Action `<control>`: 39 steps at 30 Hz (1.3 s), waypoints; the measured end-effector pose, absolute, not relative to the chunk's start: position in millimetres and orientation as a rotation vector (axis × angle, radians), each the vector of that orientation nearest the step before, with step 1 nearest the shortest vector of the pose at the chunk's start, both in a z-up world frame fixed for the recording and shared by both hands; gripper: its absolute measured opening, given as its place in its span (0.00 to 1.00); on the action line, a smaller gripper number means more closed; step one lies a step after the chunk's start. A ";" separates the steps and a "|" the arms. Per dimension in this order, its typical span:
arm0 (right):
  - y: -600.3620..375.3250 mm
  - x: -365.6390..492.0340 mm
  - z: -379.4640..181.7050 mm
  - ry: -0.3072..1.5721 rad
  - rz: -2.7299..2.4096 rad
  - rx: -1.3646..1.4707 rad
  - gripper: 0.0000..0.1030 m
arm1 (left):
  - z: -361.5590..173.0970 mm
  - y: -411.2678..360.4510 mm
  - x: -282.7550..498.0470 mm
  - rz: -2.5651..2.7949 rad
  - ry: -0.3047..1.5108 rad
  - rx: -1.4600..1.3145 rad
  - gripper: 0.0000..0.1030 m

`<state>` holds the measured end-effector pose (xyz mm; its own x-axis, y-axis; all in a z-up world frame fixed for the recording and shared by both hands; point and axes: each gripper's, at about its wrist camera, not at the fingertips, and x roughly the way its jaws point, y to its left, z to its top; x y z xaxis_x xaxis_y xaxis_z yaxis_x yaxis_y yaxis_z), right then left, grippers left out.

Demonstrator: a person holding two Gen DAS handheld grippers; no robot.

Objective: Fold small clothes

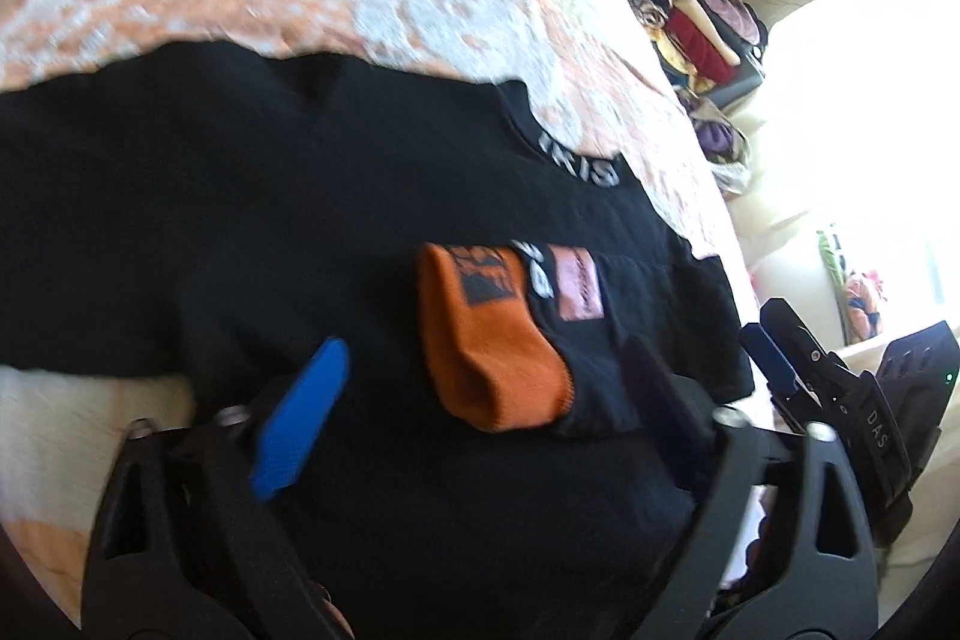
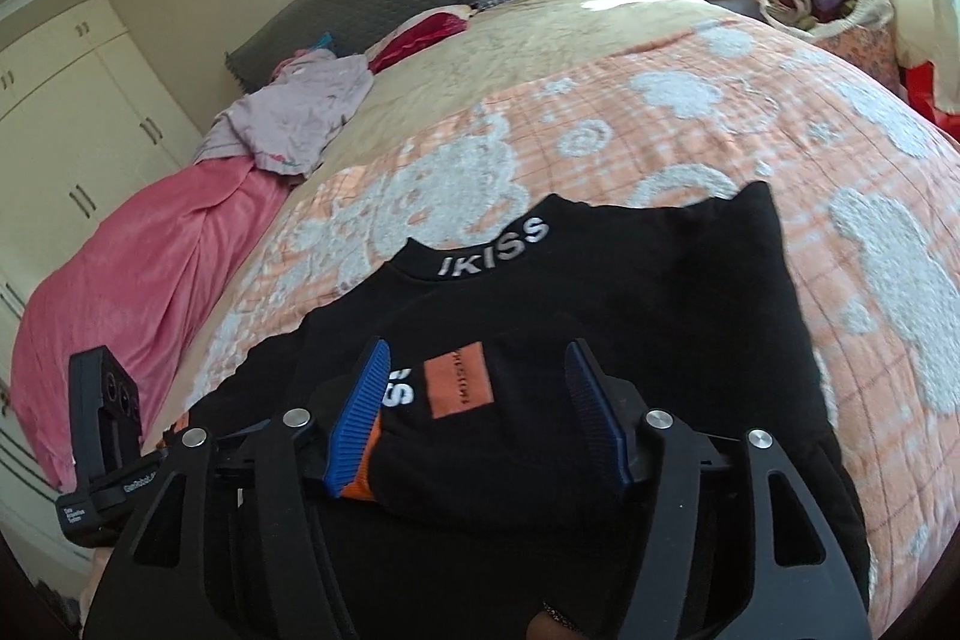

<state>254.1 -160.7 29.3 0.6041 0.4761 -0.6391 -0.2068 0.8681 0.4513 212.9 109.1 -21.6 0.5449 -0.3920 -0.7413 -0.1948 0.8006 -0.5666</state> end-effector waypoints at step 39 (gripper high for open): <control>-212.1 233.0 11.7 0.839 0.183 0.256 0.60 | 15.2 124.3 202.5 0.029 0.865 -0.438 0.16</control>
<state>233.0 -212.1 11.7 0.6551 0.2598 -0.7095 -0.0588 0.9537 0.2949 202.5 124.3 15.2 0.6540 -0.1503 -0.7414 -0.1996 0.9110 -0.3608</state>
